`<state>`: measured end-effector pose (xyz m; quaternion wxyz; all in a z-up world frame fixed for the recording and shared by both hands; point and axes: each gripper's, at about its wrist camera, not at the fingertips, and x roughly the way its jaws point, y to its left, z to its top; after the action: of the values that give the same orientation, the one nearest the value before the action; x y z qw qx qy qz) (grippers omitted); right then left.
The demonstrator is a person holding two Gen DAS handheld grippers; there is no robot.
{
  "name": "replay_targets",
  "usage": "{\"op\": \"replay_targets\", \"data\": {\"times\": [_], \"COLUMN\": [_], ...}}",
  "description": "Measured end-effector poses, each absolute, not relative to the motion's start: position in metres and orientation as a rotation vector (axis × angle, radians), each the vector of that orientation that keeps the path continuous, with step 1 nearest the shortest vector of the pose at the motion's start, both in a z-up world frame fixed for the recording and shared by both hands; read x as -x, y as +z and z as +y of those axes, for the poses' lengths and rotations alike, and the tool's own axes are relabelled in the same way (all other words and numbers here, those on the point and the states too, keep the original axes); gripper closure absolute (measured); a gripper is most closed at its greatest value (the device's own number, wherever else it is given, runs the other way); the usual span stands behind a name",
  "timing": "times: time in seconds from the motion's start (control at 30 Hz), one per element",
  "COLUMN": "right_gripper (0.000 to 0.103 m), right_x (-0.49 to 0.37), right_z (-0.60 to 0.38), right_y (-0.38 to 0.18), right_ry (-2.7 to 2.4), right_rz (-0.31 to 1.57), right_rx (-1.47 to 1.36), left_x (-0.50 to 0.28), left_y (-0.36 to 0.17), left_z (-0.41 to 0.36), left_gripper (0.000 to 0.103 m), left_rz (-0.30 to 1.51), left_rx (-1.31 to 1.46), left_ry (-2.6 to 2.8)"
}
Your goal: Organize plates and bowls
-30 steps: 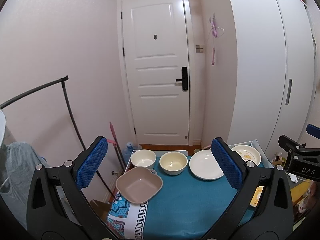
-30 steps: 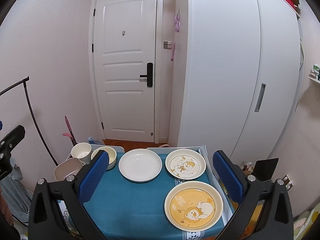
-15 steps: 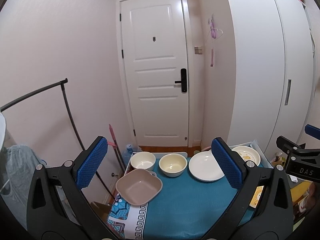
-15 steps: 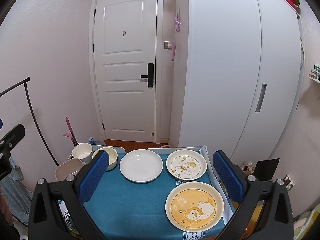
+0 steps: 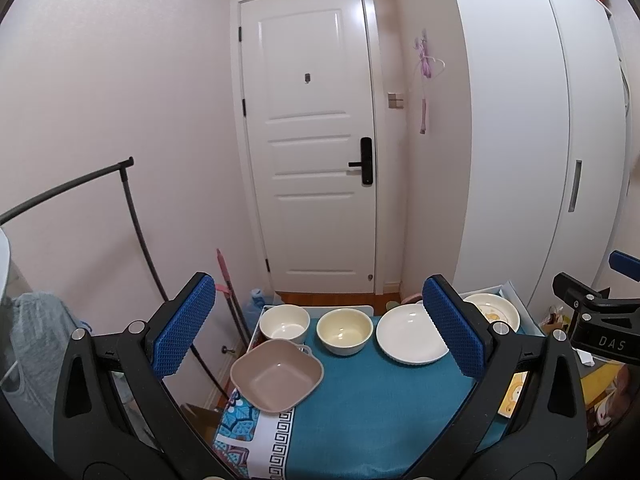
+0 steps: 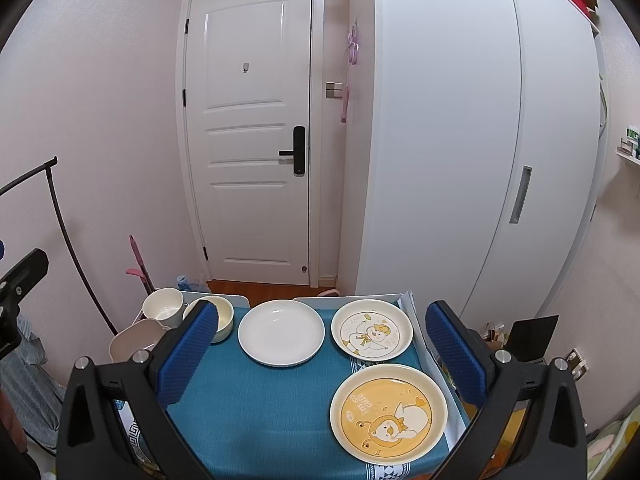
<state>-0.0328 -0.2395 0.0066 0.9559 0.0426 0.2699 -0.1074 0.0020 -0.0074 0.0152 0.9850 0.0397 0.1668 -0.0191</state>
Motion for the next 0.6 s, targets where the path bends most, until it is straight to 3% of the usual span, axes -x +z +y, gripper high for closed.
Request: {"op": "replay_targets", "data": {"times": [0.37,0.6], "right_gripper": [0.0,0.0], "right_x": [0.028,0.028], "right_z": [-0.259,-0.298], "right_y": [0.003,-0.026], "right_ry": [-0.171,-0.21], "right_rz": [0.574,0.632], "right_rx": [-0.136,-0.196], "left_x": [-0.038,-0.094], "left_y": [0.018,-0.02], "left_z": [-0.013,-0.058], "left_gripper": [0.0,0.0], "left_rz": [0.387,0.515], "left_rx": [-0.081,-0.127], "left_ry": [-0.115,-0.321]}}
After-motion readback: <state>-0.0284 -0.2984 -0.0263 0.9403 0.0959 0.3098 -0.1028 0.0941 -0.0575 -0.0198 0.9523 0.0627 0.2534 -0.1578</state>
